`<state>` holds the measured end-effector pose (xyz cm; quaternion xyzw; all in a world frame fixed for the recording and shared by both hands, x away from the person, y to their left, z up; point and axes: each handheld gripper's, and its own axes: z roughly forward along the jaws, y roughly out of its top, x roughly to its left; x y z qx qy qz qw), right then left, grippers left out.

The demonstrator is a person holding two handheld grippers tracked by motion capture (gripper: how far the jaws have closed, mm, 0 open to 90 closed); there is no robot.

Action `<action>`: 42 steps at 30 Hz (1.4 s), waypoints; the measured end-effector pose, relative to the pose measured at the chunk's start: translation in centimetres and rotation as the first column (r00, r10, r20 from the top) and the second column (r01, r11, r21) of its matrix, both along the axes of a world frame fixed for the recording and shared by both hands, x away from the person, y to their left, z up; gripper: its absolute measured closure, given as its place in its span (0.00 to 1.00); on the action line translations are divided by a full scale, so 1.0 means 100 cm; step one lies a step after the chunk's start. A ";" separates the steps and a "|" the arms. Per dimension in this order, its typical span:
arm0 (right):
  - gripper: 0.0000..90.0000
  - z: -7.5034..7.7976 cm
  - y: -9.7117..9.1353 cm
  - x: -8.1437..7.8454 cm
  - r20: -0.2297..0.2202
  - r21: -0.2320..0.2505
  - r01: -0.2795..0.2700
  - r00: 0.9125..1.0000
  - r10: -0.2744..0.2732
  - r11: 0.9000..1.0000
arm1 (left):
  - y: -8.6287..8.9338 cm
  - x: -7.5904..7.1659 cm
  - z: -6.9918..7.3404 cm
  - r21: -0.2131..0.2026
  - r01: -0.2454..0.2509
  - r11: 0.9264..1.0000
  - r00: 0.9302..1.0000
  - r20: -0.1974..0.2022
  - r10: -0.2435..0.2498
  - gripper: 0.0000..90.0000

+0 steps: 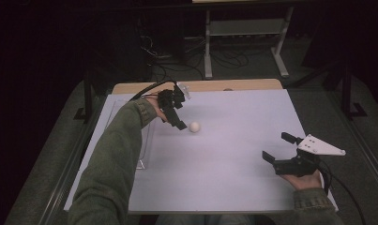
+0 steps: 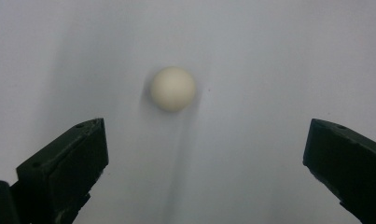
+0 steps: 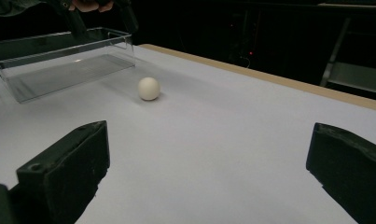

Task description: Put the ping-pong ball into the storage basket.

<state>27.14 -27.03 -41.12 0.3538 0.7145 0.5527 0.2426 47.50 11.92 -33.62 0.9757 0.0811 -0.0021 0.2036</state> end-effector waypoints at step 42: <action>0.00 -0.002 0.005 0.002 -0.016 -0.022 -0.025 1.000 0.025 0.999 | -0.023 0.008 -0.031 0.027 0.023 0.999 1.000 -0.023 -0.022 0.01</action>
